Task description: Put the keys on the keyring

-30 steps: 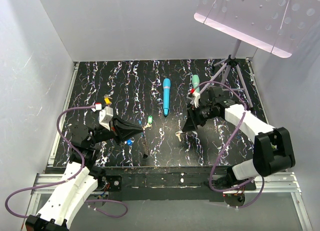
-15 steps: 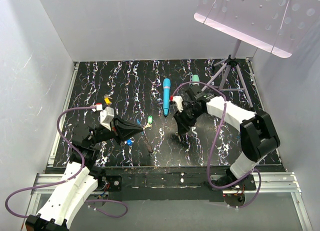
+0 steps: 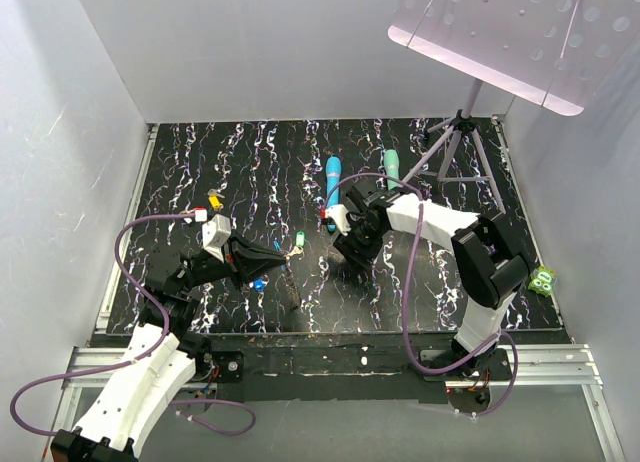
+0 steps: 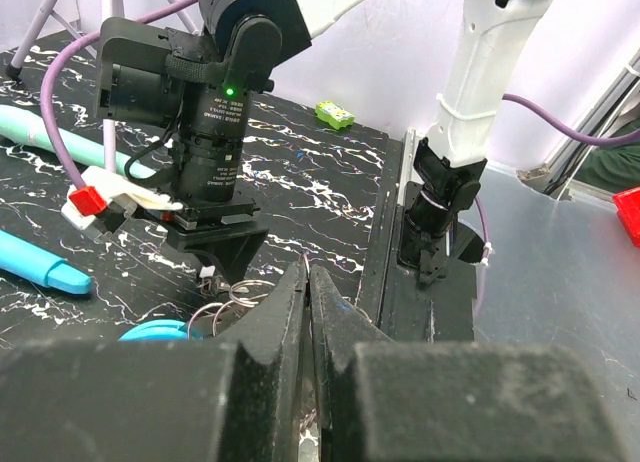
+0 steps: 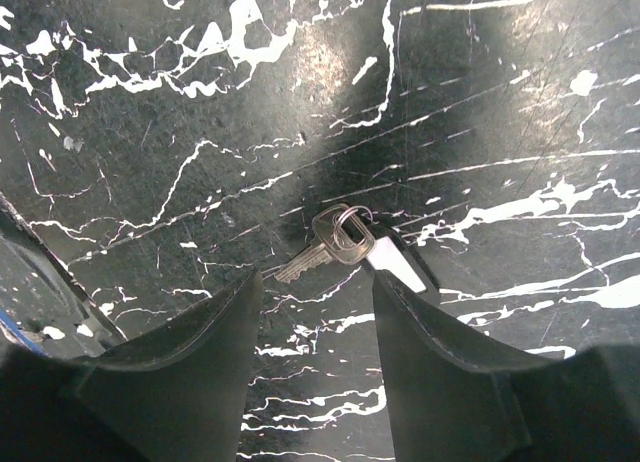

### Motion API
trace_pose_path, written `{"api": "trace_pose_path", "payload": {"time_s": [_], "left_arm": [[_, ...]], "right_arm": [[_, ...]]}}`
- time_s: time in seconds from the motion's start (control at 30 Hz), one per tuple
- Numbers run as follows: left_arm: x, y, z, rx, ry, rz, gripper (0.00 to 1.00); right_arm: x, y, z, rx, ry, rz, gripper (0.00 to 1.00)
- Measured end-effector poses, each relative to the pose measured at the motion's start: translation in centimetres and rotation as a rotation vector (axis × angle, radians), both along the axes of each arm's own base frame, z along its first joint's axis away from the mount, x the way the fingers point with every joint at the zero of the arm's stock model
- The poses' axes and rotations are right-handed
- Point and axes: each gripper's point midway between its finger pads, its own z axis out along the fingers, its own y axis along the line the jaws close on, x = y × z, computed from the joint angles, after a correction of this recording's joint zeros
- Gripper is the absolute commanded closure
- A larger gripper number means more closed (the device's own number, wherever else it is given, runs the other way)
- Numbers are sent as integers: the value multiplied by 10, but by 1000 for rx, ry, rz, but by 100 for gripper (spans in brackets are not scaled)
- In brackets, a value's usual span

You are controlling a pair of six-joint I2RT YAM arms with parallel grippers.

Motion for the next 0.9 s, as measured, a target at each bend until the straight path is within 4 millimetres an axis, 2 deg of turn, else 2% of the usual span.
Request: {"api": "trace_pose_path", "payload": {"time_s": [0.3, 0.6, 0.9], "left_arm": [[0, 0, 0, 2, -7, 1, 100], [0, 0, 0, 3, -8, 1, 100], [2, 0, 0, 2, -10, 7, 100]], "right_arm": [[6, 7, 4, -14, -42, 16, 49], [9, 8, -11, -71, -49, 25, 51], [9, 8, -12, -95, -71, 36, 56]]}}
